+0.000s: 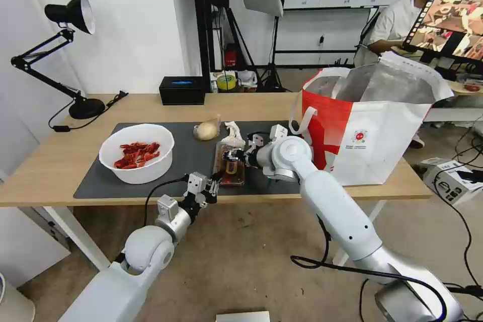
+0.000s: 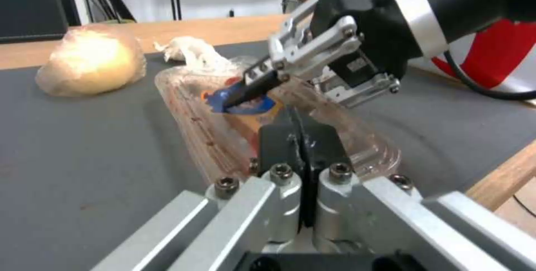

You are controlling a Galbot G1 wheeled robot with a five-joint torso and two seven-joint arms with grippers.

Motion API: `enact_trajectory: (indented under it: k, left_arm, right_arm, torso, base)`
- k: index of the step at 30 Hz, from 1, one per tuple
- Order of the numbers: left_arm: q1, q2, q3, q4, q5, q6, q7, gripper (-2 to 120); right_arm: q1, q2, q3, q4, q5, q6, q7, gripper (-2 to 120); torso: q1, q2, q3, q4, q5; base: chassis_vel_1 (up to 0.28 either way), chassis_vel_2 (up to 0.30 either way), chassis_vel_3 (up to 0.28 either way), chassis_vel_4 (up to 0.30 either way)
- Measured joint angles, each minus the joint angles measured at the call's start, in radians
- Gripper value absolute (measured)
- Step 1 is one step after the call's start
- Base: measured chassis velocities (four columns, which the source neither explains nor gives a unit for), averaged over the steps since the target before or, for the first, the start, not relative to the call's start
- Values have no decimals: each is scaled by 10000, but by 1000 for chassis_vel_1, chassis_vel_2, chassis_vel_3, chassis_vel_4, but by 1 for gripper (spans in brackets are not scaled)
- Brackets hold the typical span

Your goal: Pick up the trash from the table and place it into the takeout bag.

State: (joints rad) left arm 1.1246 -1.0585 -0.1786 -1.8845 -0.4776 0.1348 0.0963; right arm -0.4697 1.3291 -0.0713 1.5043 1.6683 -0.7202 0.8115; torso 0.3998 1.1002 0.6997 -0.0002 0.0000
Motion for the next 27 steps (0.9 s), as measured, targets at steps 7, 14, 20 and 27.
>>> enact_trajectory:
  k: [7,14,20,27]
  left_arm:
    - [140,39,-165,-137,-41,-25,0,0]
    - [473,111,-730,-517,-244,-94,-10,0]
    - [1489,106,-1955,-1057,-387,-156,-32,0]
    - [2495,-160,-2976,-1428,-417,-325,-9,13]
  right_arm:
    - [-6,50,24,21,1,0,29,7]
    - [-69,58,229,162,-9,27,-20,0]
    - [-75,-138,621,674,-41,92,-157,0]
    - [-29,-720,1241,1582,108,340,-606,0]
  torso:
    - [0,0,2,3,0]
    - [2,-3,4,5,0]
    - [2,-4,5,4,0]
    - [2,-3,4,3,0]
  base:
    - [0,0,0,0]
    - [0,0,0,0]
    - [0,0,0,0]
    - [0,0,0,0]
